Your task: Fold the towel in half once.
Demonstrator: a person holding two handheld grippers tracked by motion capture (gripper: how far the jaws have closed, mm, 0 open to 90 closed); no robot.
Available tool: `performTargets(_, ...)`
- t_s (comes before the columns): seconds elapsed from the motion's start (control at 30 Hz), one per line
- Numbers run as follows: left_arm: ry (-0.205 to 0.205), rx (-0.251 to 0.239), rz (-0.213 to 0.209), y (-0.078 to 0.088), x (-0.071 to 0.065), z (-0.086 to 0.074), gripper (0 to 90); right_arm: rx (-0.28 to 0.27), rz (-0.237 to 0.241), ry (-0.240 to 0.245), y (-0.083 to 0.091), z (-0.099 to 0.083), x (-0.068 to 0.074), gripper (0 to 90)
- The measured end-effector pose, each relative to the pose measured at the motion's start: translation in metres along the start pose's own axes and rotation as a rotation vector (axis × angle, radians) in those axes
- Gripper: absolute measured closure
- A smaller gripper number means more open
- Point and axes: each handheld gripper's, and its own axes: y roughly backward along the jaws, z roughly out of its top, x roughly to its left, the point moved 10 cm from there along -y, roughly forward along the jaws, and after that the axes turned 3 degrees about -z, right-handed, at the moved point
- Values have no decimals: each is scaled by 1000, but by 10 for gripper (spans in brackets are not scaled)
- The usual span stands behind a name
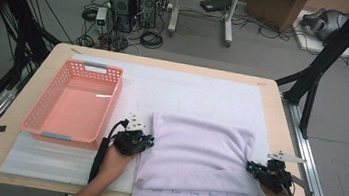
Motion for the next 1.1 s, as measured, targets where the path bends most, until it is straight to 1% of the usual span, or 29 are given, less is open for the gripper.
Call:
performTargets(0.03,0,-12,-4,1,0,1,818,2,3,0,1,-1,1,854)
performTargets(0.07,-3,-42,4,2,2,6,786,-2,2,11,2,-1,2,826)
performTargets(0.13,2,-96,15,2,8,16,604,-33,-9,28,2,5,1,662)
performTargets(0.17,19,-125,18,3,11,23,519,-60,-13,21,3,9,0,605)
performTargets(0.2,25,-161,10,3,14,31,476,-86,-13,18,5,14,-2,583)
performTargets(0.23,23,-178,6,2,17,38,475,-107,-16,20,6,18,-4,575)
performTargets(0.3,22,-166,14,-4,23,50,437,-146,-28,26,9,25,-7,532)
performTargets(0.33,37,-177,-2,-8,24,57,435,-161,-28,26,10,28,-8,532)
performTargets(0.4,45,-160,8,-18,32,66,419,-176,-22,24,11,33,-10,527)
performTargets(0.43,57,-136,15,-25,37,67,411,-176,-21,26,11,35,-12,527)
performTargets(0.47,66,-137,21,-30,41,68,397,-176,-20,29,10,37,-13,526)
performTargets(0.5,74,-124,20,-36,45,68,393,-176,-17,31,9,38,-15,526)
performTargets(0.53,80,-100,21,-42,49,66,387,-178,-17,32,7,40,-16,518)
performTargets(0.57,91,-92,21,-47,52,65,387,-178,-16,31,6,42,-18,510)
performTargets(0.6,98,-84,27,-51,55,64,387,-173,-6,32,3,43,-20,504)
performTargets(0.67,111,-63,28,-57,58,62,386,-154,-12,35,-4,46,-25,462)
performTargets(0.73,94,-45,29,-61,58,60,395,-135,-19,44,-12,49,-31,427)
performTargets(0.77,91,-43,35,-61,58,60,410,-128,-23,49,-15,52,-34,405)
performTargets(0.8,89,-47,28,-61,57,60,427,-127,-29,50,-18,55,-38,376)
performTargets(0.83,79,-45,18,-62,55,60,483,-127,-32,57,-22,59,-42,356)
performTargets(0.87,53,-38,20,-63,53,60,558,-122,-33,67,-25,63,-46,345)
performTargets(0.9,12,-24,18,-64,49,59,668,-118,-22,78,-29,68,-48,322)
performTargets(0.93,-27,-1,29,-65,46,58,757,-113,-24,91,-32,72,-52,302)
performTargets(0.97,-21,4,30,-66,45,59,786,-104,-16,99,-36,76,-54,300)
performTargets(1.0,-18,8,43,-65,46,60,806,-101,7,103,-41,81,-54,298)
performTargets(1.03,-12,3,55,-63,48,61,815,-87,19,101,-45,84,-55,296)
performTargets(1.07,-2,-14,69,-60,52,64,819,-75,38,104,-50,87,-55,296)
performTargets(1.1,20,-46,84,-55,55,68,822,-55,45,114,-55,89,-56,301)
